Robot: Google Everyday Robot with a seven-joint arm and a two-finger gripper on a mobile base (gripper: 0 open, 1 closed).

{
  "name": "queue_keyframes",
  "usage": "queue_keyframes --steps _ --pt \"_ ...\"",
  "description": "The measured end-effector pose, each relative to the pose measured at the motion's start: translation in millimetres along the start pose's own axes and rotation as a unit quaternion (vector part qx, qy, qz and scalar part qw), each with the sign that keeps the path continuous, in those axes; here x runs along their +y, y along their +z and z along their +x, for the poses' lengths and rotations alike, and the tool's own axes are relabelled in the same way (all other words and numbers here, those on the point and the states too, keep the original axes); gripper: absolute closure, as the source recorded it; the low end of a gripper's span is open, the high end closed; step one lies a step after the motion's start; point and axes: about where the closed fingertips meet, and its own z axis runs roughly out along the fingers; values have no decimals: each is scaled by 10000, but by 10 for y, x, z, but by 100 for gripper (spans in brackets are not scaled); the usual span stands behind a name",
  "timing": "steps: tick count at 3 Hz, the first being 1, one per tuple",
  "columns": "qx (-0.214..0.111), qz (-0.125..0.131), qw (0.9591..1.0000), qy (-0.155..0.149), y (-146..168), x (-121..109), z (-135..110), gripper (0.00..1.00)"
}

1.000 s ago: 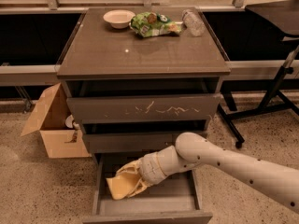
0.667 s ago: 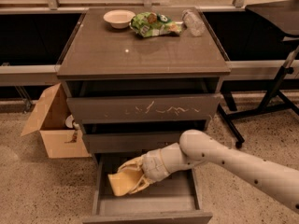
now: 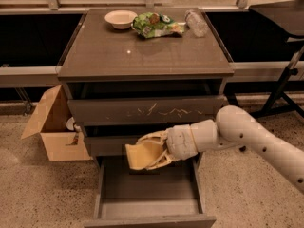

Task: Pick sponge from bottom drawer and place on counter

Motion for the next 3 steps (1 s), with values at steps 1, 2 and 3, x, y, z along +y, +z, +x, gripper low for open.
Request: queue_keyframes --steps 1,2,3 --pt "378 218 9990 -53 -392 -449 -120 100" --pt "378 219 9990 -53 -393 -451 -120 100" --pt "518 319 9981 -68 -624 -897 -113 100"
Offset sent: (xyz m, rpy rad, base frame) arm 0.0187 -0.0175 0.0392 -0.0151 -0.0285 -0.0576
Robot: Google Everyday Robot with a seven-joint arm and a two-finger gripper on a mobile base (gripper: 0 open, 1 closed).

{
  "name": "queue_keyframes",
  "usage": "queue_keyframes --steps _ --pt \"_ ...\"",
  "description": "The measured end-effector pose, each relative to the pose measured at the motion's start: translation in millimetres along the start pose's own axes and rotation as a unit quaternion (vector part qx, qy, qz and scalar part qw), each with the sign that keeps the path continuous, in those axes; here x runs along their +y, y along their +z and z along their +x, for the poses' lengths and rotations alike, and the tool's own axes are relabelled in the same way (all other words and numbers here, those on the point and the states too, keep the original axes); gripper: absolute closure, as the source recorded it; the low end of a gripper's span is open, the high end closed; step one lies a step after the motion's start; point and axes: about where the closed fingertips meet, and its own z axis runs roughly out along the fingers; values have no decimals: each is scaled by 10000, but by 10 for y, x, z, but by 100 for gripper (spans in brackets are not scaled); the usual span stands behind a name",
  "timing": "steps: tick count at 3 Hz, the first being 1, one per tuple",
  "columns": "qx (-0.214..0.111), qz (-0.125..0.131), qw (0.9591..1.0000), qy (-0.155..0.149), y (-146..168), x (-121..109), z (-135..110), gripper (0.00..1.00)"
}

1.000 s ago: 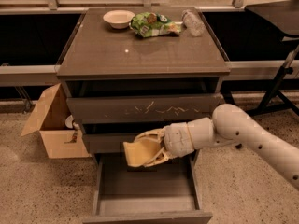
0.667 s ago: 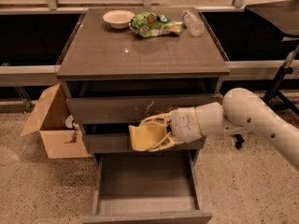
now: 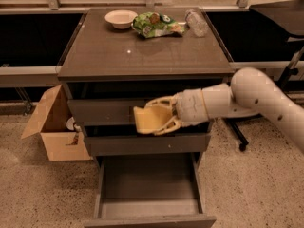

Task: Pick sponge from bottom drawer and place on counter

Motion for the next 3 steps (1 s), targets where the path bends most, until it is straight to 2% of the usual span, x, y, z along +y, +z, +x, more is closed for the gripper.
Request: queue_keyframes --steps 1,2,3 --pt "211 165 9996 -119 -350 -540 39 100" --pt "422 582 9971 -269 -708 -1110 167 100" --pt "423 585 9970 -270 -708 -1112 168 100"
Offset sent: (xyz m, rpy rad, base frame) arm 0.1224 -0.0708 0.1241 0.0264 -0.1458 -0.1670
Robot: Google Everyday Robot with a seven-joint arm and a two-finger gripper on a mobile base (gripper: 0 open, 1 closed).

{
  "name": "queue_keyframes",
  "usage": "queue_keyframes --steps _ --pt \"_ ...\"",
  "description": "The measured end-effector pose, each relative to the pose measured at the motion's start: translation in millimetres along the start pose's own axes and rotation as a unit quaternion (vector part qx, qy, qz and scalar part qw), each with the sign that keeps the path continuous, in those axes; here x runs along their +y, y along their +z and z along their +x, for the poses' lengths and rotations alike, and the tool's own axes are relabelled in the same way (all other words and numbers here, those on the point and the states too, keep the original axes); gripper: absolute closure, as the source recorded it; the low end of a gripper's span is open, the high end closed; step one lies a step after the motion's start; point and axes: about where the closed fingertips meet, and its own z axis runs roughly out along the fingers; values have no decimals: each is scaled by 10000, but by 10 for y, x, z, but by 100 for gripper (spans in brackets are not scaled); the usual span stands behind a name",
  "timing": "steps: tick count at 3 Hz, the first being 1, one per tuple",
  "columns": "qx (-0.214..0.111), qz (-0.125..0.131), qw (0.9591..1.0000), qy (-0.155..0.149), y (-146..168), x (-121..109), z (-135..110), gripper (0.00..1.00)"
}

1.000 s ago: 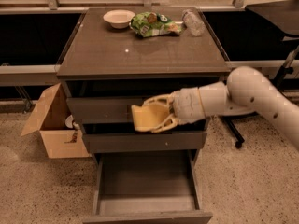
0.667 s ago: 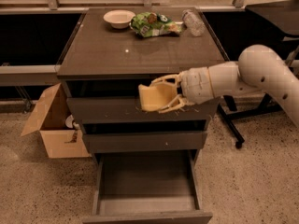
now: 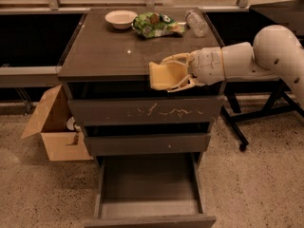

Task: Pick sponge from bottom drawer and place on counter

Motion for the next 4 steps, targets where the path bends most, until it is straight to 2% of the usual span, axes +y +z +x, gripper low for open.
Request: queue_keyframes --steps 1,2,3,4 --pt "37 242 9997 -40 -11 -146 54 100" --pt "41 405 9992 -1 -34 -397 195 100" --pt "-12 455 9989 -90 -99 -1142 394 100" --pt "-21 439 9990 -82 -81 -1130 395 100"
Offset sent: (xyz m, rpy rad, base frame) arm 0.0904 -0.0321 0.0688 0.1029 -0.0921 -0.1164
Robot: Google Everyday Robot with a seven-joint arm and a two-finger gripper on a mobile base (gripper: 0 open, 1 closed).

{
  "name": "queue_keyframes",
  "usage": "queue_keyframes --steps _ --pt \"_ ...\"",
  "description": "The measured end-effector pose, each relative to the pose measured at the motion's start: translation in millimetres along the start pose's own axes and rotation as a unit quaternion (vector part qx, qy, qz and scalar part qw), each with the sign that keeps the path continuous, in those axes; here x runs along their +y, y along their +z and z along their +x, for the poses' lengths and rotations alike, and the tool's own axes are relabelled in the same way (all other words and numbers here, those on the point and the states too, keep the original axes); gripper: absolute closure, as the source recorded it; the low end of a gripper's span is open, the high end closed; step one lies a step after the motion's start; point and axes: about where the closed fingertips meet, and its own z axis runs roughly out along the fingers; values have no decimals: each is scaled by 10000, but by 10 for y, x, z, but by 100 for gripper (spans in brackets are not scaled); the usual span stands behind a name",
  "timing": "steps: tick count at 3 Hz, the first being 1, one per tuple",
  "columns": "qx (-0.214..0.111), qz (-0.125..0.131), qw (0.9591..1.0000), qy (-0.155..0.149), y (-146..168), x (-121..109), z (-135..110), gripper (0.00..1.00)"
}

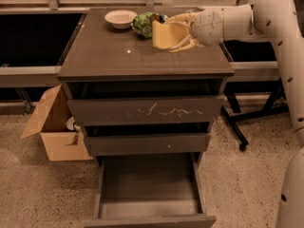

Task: Pick sponge from bottom drawer and place on counter

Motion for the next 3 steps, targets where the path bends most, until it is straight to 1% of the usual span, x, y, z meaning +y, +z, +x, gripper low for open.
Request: queue_keyframes --steps 1,2,3 --pt "-123 -116 9998 43 192 -25 57 100" --pt "-238 -346 9990 140 509 -114 125 100" --pt "-335 -598 9974 240 826 -160 157 100"
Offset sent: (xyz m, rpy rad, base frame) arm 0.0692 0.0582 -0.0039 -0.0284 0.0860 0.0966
